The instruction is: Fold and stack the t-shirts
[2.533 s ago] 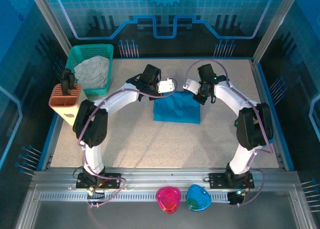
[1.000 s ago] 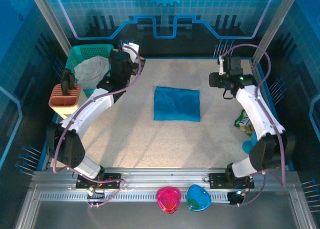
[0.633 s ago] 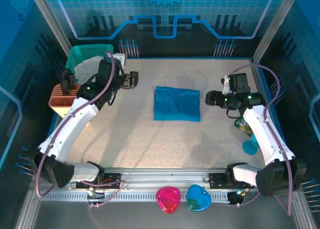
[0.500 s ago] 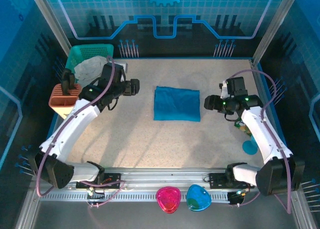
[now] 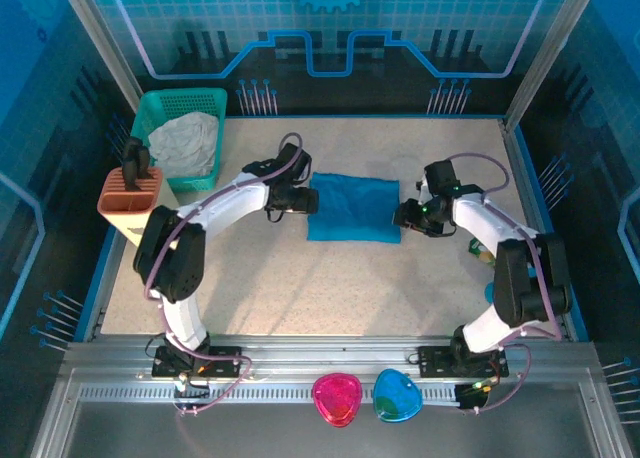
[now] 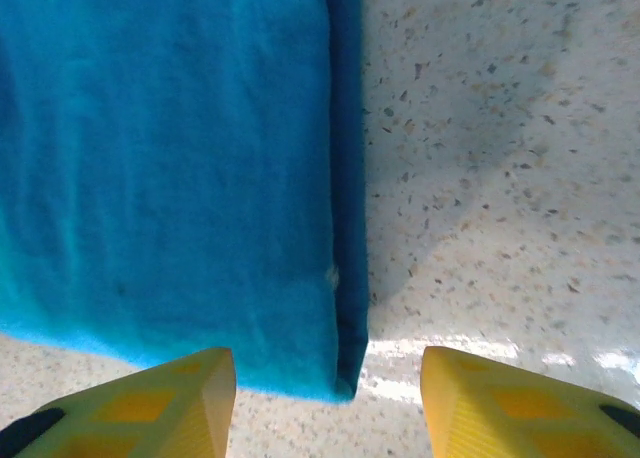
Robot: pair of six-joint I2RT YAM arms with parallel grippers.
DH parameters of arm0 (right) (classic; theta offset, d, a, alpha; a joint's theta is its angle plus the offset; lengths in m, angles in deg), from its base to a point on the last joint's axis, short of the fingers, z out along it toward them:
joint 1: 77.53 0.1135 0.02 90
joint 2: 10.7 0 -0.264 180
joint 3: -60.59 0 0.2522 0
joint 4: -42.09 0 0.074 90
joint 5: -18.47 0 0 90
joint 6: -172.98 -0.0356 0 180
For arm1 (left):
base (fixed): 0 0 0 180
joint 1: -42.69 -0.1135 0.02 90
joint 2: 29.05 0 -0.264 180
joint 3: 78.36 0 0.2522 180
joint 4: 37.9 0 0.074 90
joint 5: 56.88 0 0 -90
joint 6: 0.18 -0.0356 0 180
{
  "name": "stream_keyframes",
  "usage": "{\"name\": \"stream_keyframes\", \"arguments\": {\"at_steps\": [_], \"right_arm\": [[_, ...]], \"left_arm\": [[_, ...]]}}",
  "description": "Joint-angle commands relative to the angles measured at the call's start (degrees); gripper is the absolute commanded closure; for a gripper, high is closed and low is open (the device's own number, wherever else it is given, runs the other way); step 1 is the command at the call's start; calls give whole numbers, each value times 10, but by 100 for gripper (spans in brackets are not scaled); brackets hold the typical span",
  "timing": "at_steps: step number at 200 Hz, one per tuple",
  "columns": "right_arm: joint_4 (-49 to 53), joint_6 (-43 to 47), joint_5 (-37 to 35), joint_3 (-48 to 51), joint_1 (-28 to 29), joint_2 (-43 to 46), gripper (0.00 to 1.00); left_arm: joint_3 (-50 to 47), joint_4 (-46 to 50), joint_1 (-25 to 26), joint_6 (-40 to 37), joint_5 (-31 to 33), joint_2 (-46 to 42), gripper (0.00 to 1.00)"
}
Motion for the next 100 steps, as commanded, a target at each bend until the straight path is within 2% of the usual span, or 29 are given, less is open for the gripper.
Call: {"name": "stream_keyframes", "arguments": {"at_steps": [1, 58, 100], "right_arm": [[-37, -12, 8, -17, 13, -40, 48], [-65, -15, 10, -52, 31, -141, 57], [-64, -11, -1, -77, 35, -160, 77]], "left_arm": [[32, -21, 7, 25, -10, 38, 19], [64, -20, 10, 38, -15, 129, 28], [89, -16, 9, 35, -25, 184, 44]]}}
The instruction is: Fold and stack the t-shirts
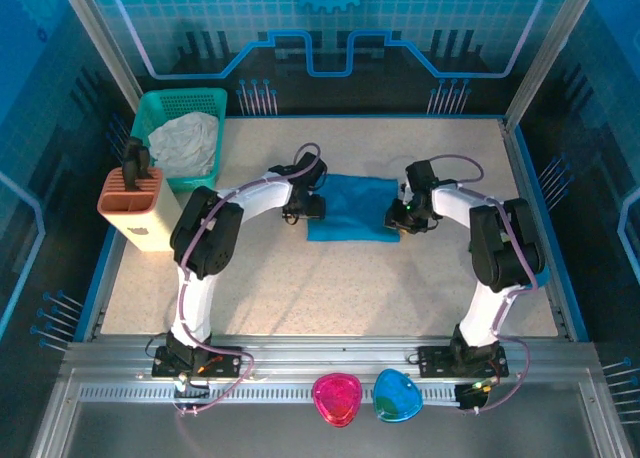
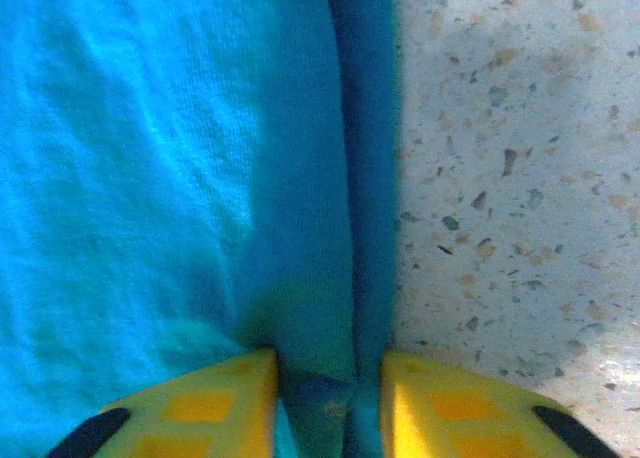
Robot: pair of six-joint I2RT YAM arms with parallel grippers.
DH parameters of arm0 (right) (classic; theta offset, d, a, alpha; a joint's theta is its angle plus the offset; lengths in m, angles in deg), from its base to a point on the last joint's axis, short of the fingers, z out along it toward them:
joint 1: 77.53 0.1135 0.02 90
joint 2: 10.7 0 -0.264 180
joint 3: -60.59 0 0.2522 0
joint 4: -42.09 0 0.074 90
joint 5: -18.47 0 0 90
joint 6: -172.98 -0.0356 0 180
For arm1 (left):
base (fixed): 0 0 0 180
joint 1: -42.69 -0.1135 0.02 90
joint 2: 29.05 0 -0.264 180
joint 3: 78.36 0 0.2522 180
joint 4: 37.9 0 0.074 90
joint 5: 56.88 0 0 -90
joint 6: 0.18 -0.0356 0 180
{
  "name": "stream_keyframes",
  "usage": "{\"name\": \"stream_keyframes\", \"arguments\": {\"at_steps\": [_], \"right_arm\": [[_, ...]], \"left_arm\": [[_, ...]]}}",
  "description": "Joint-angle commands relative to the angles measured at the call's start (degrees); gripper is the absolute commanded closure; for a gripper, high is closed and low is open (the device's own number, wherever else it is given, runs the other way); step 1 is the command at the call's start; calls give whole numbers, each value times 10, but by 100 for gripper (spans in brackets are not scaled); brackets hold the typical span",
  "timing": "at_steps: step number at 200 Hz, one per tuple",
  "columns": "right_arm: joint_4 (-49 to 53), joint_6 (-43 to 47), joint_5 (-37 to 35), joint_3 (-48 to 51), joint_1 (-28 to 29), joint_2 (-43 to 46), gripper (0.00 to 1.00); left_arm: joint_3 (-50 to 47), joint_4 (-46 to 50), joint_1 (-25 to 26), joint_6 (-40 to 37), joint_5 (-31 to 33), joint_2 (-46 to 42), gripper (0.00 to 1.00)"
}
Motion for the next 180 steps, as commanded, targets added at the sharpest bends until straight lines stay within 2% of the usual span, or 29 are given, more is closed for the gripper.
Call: {"name": "stream_keyframes", "arguments": {"at_steps": [1, 14, 34, 56, 70, 104, 163, 180], "right_arm": [[-19, -1, 6, -21, 8, -23, 77], [-14, 4, 10, -34, 8, -33, 86], [-5, 10, 20, -62, 6, -54, 100], [4, 15, 25, -100, 1, -82, 100], [15, 20, 24, -134, -5, -103, 100], [39, 33, 32, -240, -22, -170, 100], [82, 29, 50, -451, -45, -312, 100], [104, 27, 50, -515, -47, -353, 100]], "left_arm": [[29, 11, 2, -2, -13, 36, 44], [51, 23, 1, -8, -13, 58, 57], [88, 40, -3, -19, -11, 90, 66], [135, 60, -16, -28, -12, 117, 78], [167, 72, -28, -36, -12, 133, 81], [292, 123, -61, -68, -8, 188, 83], [604, 200, -110, -156, -12, 351, 85], [640, 189, -120, -171, -10, 379, 85]]}}
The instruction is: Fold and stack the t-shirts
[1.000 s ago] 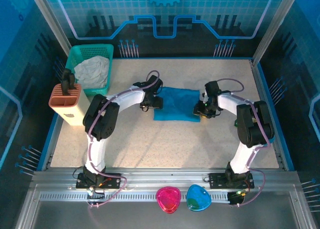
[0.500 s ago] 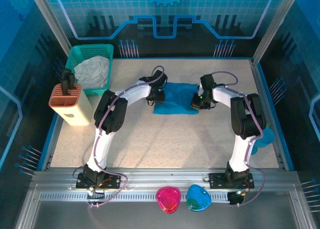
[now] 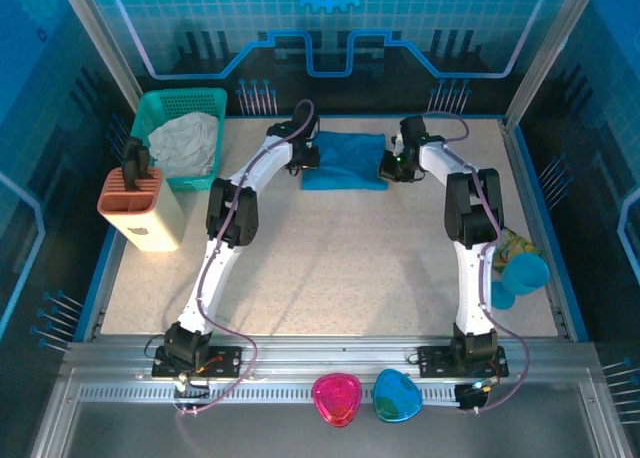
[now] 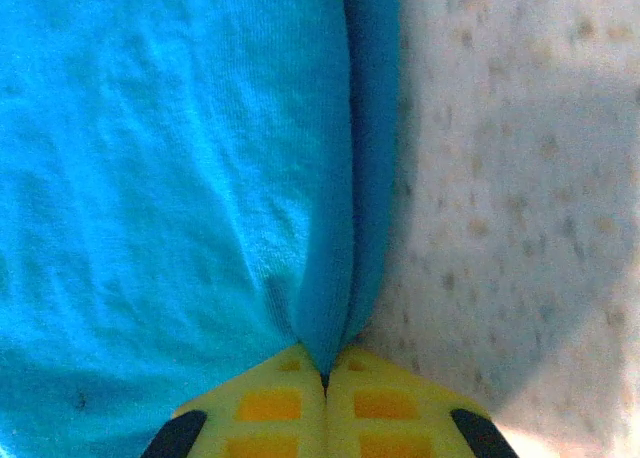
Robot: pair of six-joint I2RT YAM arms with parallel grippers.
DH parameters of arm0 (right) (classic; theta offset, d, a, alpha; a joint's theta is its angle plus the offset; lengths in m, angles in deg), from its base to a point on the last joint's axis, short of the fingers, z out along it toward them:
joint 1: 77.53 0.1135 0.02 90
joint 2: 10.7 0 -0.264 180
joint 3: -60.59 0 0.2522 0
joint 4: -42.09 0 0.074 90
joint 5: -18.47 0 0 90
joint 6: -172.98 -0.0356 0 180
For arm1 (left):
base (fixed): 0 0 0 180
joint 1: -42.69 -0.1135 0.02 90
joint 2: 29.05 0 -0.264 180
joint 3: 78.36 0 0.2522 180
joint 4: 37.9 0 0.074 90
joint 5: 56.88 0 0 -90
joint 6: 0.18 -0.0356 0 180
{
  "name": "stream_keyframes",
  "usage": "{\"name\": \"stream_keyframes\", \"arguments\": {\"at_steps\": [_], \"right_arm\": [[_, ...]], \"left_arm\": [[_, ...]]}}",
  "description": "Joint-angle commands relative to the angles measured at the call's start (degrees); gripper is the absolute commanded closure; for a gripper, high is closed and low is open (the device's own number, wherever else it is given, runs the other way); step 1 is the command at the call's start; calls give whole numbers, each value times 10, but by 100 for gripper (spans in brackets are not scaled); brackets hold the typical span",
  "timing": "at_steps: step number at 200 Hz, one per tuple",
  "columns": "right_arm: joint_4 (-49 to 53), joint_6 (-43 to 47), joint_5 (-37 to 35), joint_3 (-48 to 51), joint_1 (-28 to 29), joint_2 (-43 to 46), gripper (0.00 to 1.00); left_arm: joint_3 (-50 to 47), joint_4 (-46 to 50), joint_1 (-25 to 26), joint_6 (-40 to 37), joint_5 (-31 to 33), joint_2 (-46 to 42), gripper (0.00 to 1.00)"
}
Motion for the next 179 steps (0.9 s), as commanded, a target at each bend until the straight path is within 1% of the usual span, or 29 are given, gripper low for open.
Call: {"name": "stream_keyframes", "arguments": {"at_steps": [1, 15, 27, 37, 52, 62, 76, 93, 109, 117, 135, 140, 149, 150, 152, 153, 154, 155, 157, 179], "right_arm": [[50, 1, 7, -79, -13, -60, 100], [66, -1, 6, -125, -14, -89, 100], [73, -5, 4, -156, -14, -110, 100], [77, -7, 2, -175, -14, -123, 100], [86, -10, 1, -197, -14, -134, 100], [91, -10, 6, -202, -14, -134, 100], [96, -9, 7, -199, -13, -125, 88], [96, -1, 4, -185, -12, -103, 73], [102, 12, 1, -174, -13, -76, 63], [106, 19, 2, -168, -13, -61, 60], [96, 37, 11, -136, -13, -13, 46], [92, 42, 14, -123, -13, 3, 39], [86, 47, 15, -103, -13, 36, 28], [86, 48, 15, -101, -12, 40, 28], [84, 48, 14, -96, -12, 46, 23], [84, 49, 14, -93, -12, 49, 18], [83, 50, 14, -91, -12, 53, 9], [83, 50, 14, -89, -13, 56, 4], [83, 52, 14, -84, -13, 63, 1], [72, 61, 9, -31, -14, 140, 0]], "left_arm": [[60, 35, -20, -52, 3, 43, 85], [53, 12, -28, -52, -4, 43, 84], [53, -3, -32, -56, -11, 42, 82], [53, -14, -32, -62, -13, 40, 75], [52, -27, -31, -68, -21, 35, 68], [52, -35, -32, -72, -23, 30, 58], [53, -43, -32, -78, -23, 21, 43], [52, -49, -32, -86, -22, 5, 33], [48, -52, -32, -92, -25, -18, 30], [44, -54, -32, -94, -27, -33, 30], [23, -64, -30, -96, -31, -75, 30], [14, -68, -29, -96, -31, -90, 31], [-5, -76, -27, -99, -31, -115, 31], [-7, -77, -26, -100, -31, -118, 31], [-11, -79, -26, -100, -32, -124, 30], [-13, -80, -26, -101, -31, -128, 30], [-15, -81, -26, -101, -32, -131, 30], [-17, -82, -25, -101, -32, -133, 30], [-22, -83, -24, -102, -32, -140, 30], [-80, -109, -14, -110, -30, -213, 30]]}}
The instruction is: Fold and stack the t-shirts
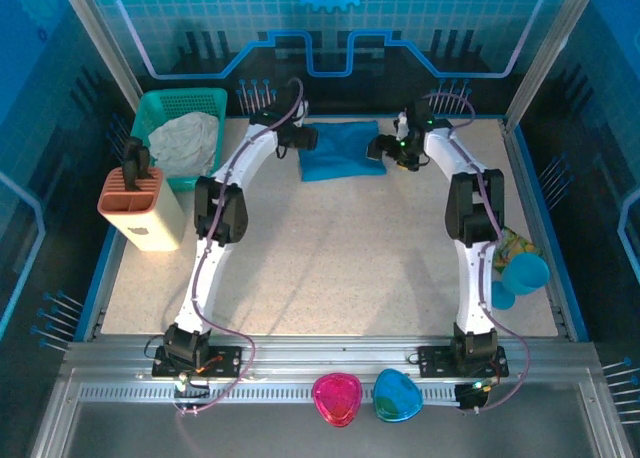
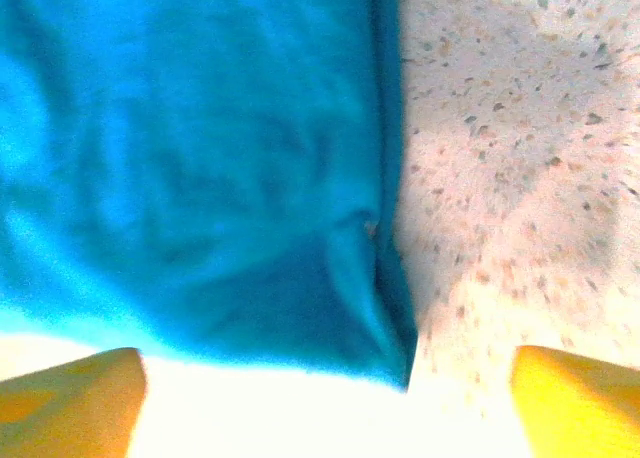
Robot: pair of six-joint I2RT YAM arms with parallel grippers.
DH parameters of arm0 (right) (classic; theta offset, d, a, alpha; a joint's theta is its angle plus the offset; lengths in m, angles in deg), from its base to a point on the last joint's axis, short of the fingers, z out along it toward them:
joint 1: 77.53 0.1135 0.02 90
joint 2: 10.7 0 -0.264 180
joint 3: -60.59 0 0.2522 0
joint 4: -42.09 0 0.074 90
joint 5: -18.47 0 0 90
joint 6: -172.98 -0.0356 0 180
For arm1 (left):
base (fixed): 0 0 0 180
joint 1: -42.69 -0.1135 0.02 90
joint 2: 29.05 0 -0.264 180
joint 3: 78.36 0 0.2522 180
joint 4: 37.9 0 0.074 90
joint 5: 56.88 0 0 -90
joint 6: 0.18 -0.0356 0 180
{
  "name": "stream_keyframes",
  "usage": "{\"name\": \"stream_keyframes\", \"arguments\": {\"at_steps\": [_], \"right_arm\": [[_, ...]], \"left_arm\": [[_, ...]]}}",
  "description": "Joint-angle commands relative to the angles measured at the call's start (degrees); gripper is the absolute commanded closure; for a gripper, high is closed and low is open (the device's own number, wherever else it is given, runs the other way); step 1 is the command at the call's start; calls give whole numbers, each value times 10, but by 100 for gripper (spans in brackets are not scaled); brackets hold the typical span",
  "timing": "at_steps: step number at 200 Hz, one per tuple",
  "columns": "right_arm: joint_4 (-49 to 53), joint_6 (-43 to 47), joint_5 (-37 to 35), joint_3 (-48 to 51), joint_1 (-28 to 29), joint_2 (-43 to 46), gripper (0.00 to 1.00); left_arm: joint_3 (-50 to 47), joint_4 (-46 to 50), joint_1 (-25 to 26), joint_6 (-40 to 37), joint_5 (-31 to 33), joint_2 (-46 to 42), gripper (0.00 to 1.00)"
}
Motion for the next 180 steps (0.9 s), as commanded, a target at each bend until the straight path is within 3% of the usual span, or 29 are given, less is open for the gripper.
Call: {"name": "stream_keyframes", "arguments": {"at_steps": [1, 39, 73, 81, 93, 116, 148, 180], "right_arm": [[-6, 22, 1, 40, -6, 109, 0], [-30, 36, -28, 142, -6, 247, 0], [-115, 63, -92, 316, -9, 406, 0], [-153, 70, -109, 375, -11, 449, 0], [-218, 77, -138, 463, -16, 510, 0], [-347, 109, -179, 620, -31, 610, 0], [-467, 143, -229, 781, -49, 685, 0], [-586, 180, -236, 872, -56, 697, 0]], "left_arm": [[-44, -48, 13, -19, -15, -120, 30], [-211, -133, 29, -21, -8, -280, 29], [-494, -283, 29, 1, 50, -471, 27], [-574, -334, 28, 6, 68, -518, 20], [-683, -403, 27, 10, 98, -583, 2], [-858, -499, 20, 3, 140, -687, 1], [-1026, -612, 8, -13, 188, -778, 1], [-1131, -719, -5, -54, 209, -801, 1]]}}
